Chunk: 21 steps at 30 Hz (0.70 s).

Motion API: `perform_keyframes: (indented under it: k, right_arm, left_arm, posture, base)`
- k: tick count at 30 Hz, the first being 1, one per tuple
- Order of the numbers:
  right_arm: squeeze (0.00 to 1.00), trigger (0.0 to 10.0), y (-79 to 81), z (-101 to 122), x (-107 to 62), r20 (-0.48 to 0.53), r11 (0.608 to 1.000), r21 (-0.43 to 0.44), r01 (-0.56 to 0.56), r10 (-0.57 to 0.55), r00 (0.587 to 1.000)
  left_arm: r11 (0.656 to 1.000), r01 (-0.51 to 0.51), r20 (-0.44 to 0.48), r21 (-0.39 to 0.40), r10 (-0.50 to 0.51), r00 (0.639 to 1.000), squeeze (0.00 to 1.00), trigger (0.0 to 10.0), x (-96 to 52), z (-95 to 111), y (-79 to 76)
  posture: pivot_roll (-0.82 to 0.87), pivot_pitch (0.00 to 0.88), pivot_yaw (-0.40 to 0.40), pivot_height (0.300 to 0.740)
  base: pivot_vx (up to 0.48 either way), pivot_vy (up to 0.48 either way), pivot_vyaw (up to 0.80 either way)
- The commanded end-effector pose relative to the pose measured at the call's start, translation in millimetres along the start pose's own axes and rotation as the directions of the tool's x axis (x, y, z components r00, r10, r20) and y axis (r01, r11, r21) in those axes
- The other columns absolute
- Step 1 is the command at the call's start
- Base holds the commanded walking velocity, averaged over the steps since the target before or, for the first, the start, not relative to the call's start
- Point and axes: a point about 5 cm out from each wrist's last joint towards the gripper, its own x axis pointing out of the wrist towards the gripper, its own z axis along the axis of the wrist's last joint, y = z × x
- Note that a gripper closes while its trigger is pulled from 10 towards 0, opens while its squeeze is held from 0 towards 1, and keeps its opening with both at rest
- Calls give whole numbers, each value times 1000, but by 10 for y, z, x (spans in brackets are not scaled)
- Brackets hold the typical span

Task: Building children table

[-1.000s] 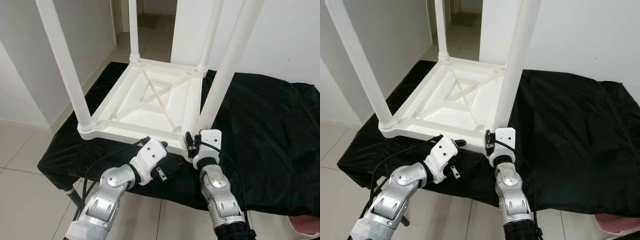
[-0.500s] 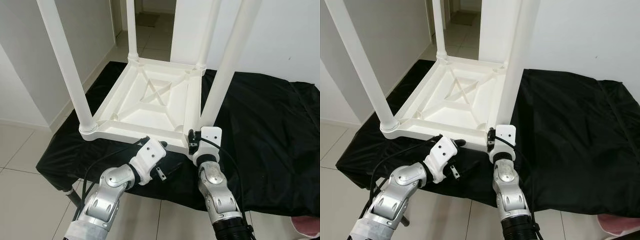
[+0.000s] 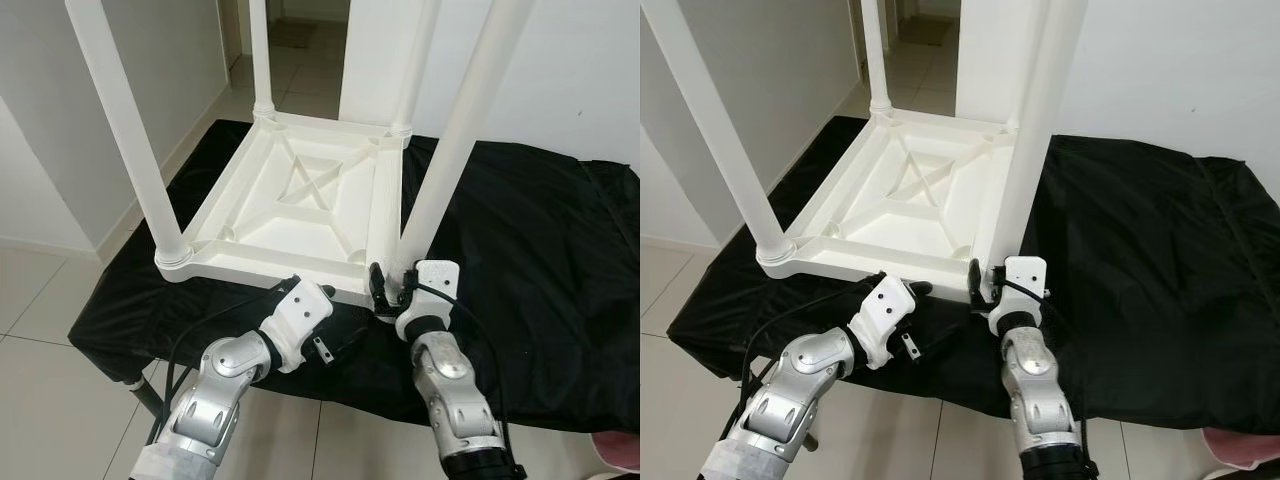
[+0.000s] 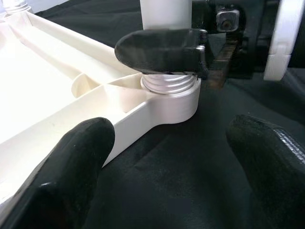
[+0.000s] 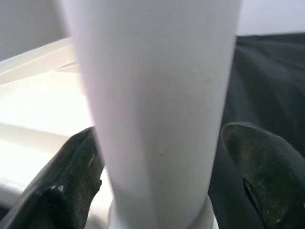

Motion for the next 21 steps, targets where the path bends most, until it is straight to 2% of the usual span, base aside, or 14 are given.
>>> perform_keyframes:
  k: [1, 4, 11, 14, 17, 21]
  right_arm:
    - [0, 10000, -17, -1, -24, 7, 999, 11, -37, 37, 999]
    - [0, 10000, -97, -16, -63, 0, 998, -16, -69, 69, 998]
    - [0, 10000, -118, -24, -86, -2, 997, -21, -68, 68, 998]
    - [0, 10000, -276, -2, -127, 24, 999, -7, 52, -52, 998]
    - [0, 10000, -365, -15, -121, 19, 993, 29, 112, -113, 993]
    - [0, 10000, -374, 1, -87, 25, 990, 37, 134, -135, 991]
  left_arm:
    - [998, -69, -12, -5, 69, 998, 0, 10000, 19, -30, 22]
    - [997, -72, -10, -5, 72, 997, 0, 10000, 17, -26, 28]
    - [997, -79, -10, -3, 79, 997, 0, 10000, 1, -27, 40]
    - [996, -87, 7, 14, 87, 996, 0, 10000, -31, 48, 66]
    - [996, -84, 17, 15, 84, 996, 0, 10000, -28, 79, 67]
    - [997, -78, 20, 11, 78, 997, 0, 10000, -18, 82, 55]
  posture:
    - [-21, 7, -20, 740]
    - [-16, 9, -26, 740]
    - [-16, 9, -26, 740]
    - [-10, 13, -21, 740]
    - [-17, 17, -12, 740]
    - [-17, 17, -12, 740]
  base:
    - [0, 0, 0]
    - [0, 0, 0]
    - [0, 0, 0]
    - [0, 0, 0]
    - [0, 0, 0]
    - [0, 0, 0]
